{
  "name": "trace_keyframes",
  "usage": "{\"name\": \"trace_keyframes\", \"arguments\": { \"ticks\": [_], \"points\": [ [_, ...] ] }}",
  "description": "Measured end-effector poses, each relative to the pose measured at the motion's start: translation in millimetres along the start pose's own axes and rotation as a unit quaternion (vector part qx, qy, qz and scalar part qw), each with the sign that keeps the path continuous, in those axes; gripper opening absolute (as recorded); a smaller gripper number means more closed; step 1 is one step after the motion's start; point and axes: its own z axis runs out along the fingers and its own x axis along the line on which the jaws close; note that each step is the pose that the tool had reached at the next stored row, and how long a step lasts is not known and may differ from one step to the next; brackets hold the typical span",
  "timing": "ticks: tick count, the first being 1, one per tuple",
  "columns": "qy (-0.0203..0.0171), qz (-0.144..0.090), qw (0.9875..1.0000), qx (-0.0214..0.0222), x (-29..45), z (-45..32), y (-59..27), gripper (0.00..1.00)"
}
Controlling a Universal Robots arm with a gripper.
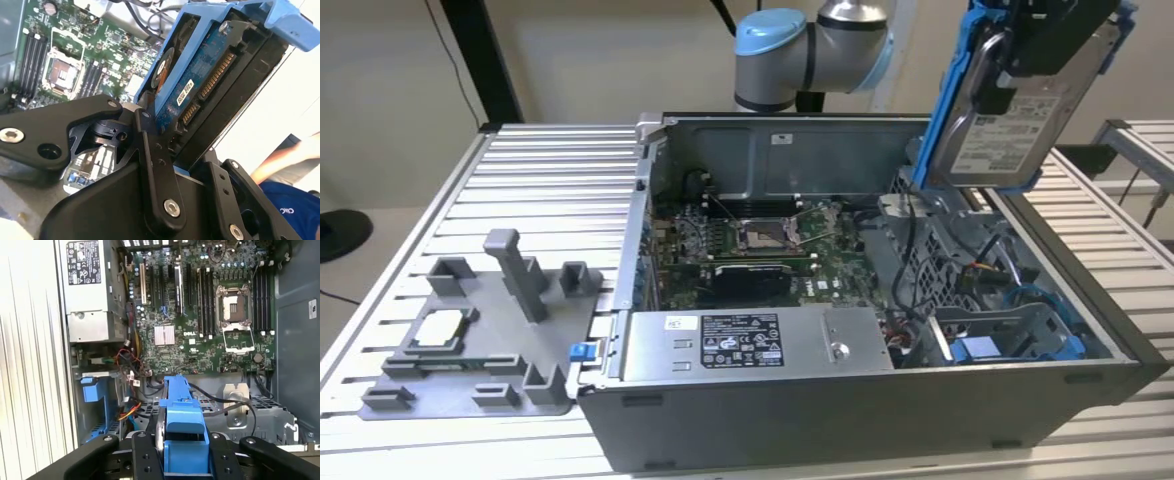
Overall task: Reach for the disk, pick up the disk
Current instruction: 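Pick up the disk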
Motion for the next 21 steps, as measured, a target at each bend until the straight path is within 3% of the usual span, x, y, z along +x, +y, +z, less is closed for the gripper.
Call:
{"name": "trace_keyframes", "arguments": {
  "ticks": [21],
  "points": [
    [0.0,0.0,1.0,0.0,56.9,2.9,-2.7,0.0]
  ]
}}
